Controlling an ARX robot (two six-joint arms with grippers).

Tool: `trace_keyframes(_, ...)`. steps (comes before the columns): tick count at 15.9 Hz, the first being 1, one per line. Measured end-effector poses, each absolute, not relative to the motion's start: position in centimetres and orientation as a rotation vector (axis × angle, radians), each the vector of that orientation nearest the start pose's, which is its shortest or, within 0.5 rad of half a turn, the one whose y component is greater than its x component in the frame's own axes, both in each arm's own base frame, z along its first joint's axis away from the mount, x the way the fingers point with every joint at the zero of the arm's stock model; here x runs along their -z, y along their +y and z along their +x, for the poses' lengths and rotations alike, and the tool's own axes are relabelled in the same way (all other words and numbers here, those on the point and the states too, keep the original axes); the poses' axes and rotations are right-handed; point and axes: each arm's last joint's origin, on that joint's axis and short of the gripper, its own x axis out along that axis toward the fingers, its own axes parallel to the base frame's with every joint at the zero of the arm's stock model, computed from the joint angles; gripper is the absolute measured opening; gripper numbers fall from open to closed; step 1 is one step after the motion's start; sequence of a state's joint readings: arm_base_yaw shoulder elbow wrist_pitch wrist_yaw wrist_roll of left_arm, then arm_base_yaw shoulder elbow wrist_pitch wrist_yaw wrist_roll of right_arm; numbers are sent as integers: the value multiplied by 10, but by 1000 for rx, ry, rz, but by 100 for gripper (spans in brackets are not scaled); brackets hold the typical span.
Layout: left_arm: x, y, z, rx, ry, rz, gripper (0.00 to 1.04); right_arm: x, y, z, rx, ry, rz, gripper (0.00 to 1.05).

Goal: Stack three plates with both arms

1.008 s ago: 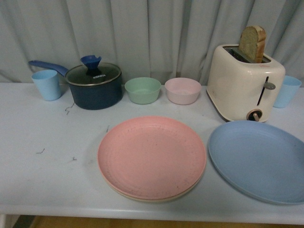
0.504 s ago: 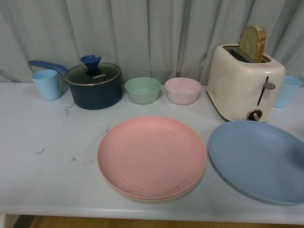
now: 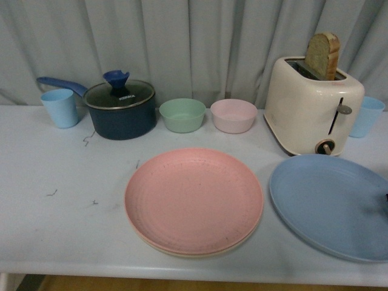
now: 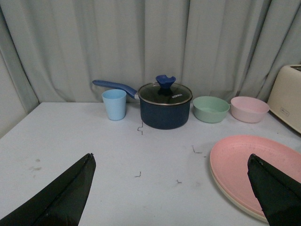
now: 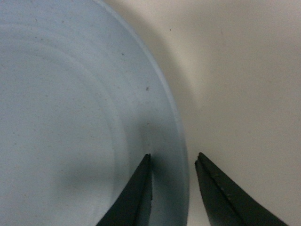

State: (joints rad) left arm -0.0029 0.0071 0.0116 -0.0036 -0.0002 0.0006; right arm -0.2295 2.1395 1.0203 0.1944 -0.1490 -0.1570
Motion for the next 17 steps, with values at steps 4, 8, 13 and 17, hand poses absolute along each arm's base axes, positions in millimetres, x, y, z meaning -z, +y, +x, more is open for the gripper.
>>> trace_keyframes(4, -167, 0, 97, 3, -1, 1, 98, -65, -92, 361, 0, 886, 75, 3)
trace_keyframes(8, -167, 0, 97, 3, -1, 1, 98, -112, -100, 310, -2, 858, 118, 3)
trace_keyframes(13, -167, 0, 97, 3, -1, 1, 98, -209, -26, 294, -277, 521, 144, 3)
trace_keyframes(17, -167, 0, 97, 3, -1, 1, 98, -180, 21, 317, -292, 586, 270, 3)
